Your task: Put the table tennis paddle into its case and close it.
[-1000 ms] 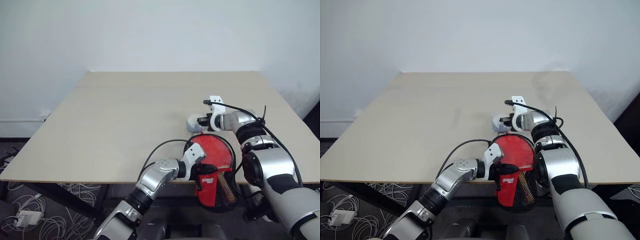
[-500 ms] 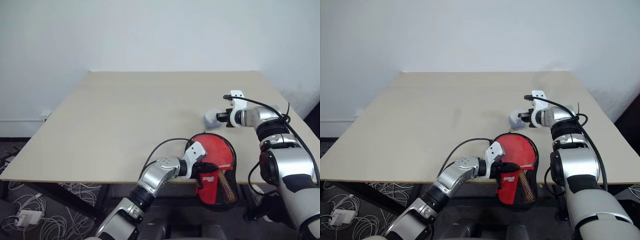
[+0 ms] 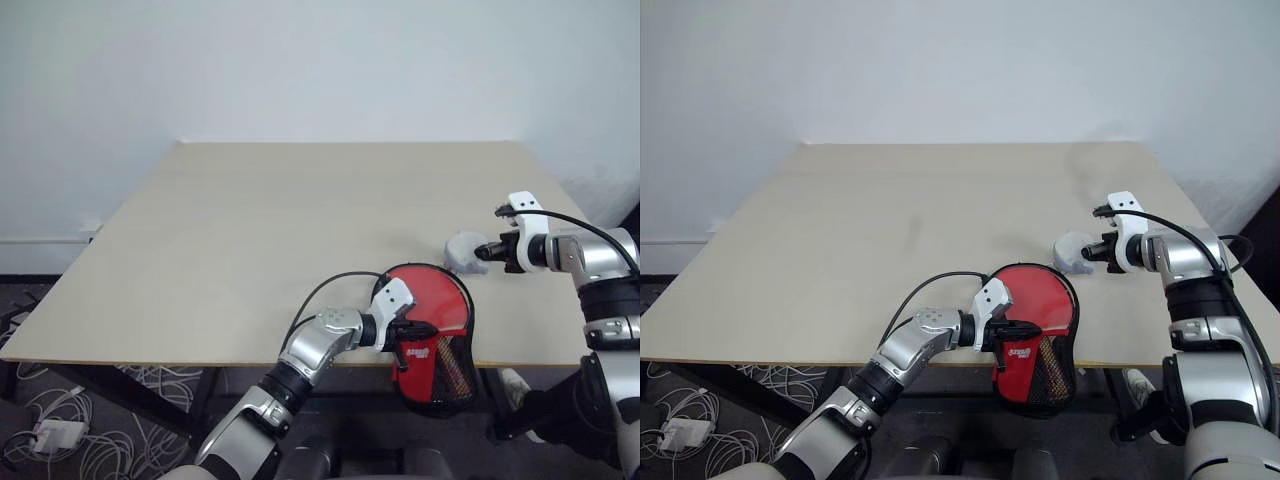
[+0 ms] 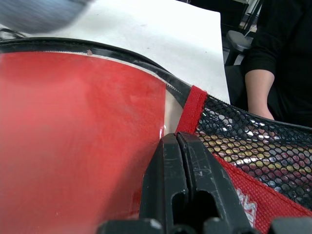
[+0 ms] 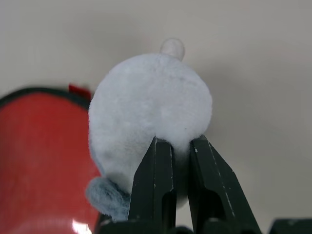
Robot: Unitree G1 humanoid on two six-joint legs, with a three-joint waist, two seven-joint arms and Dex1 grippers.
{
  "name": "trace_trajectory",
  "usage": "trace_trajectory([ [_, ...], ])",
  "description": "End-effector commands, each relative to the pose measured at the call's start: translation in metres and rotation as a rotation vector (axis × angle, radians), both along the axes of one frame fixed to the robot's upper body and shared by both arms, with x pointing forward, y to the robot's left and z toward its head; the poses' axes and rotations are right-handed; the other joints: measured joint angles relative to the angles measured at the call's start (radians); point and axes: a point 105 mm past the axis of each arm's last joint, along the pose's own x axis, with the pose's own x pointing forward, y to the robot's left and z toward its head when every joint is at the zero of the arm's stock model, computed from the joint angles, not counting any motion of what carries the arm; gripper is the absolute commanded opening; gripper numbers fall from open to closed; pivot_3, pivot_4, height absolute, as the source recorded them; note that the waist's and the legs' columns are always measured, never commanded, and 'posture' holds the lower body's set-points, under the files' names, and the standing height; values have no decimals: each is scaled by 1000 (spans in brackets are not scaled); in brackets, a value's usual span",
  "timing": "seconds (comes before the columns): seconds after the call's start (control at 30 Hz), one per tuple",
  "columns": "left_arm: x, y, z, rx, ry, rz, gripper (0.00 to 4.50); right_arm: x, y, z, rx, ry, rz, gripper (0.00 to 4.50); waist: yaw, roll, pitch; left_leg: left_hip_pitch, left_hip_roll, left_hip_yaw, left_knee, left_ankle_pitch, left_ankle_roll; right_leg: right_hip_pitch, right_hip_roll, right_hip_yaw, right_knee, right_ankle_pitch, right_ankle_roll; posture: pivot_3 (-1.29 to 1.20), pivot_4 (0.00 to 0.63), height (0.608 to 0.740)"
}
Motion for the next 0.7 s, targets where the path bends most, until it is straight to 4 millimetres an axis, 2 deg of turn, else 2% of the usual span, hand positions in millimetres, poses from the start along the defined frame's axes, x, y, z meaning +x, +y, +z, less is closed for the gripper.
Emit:
trace_trajectory([
  [0.03,30,39,-25,135,26,184,0,-9,-8,21,-26,-59,37,181,0,0,0,-2,0,0,0,0,0,0,-1,-1,0,0,0,0,0,698],
  [0.3,32,41,-25,138,24,182,0,-46,-33,17,-70,-22,89,181,0,-1,1,-7,1,3,2,0,0,-2,-12,-15,0,1,3,0,0,698],
  [0.53,35,47,-26,151,20,178,0,-79,-53,17,-96,16,127,181,-1,-5,3,-9,4,6,3,0,0,-1,-13,-19,-1,1,2,0,0,698],
  [0.7,40,50,-26,169,0,182,0,-97,-56,20,-88,31,169,181,-1,-5,3,-10,7,7,3,0,0,-2,-14,-22,-3,1,2,0,0,698],
])
